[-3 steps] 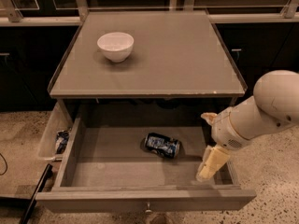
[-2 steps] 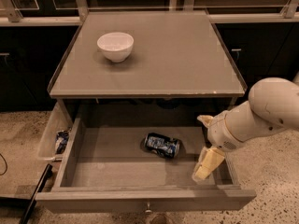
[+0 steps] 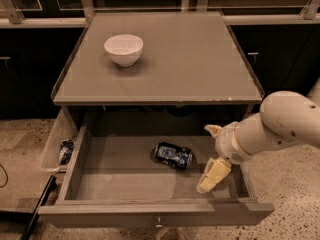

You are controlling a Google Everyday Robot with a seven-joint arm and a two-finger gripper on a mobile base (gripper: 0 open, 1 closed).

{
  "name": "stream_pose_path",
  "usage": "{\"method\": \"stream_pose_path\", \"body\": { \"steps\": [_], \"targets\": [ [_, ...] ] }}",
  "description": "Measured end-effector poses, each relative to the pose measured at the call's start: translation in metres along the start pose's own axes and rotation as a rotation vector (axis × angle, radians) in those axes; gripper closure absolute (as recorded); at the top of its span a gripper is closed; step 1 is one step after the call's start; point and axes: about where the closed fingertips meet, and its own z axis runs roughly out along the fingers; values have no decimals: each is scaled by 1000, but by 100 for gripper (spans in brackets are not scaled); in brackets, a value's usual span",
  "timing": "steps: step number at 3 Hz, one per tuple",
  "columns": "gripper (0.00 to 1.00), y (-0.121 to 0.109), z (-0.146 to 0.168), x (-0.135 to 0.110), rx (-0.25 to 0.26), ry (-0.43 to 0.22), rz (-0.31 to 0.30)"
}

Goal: Pick pepsi can from top drawer and place on counter

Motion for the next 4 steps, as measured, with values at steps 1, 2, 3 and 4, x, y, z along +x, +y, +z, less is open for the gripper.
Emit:
{"method": "stream_pose_path", "body": {
  "steps": [1,2,3,4],
  "targets": [
    [0,-7,32,-4,7,-69,13],
    [0,-12,62,-10,23,-101,5],
    [0,-22,88,-16,52,-94,-17],
    [0,-35,105,-25,73,-97,-22]
  ]
}}
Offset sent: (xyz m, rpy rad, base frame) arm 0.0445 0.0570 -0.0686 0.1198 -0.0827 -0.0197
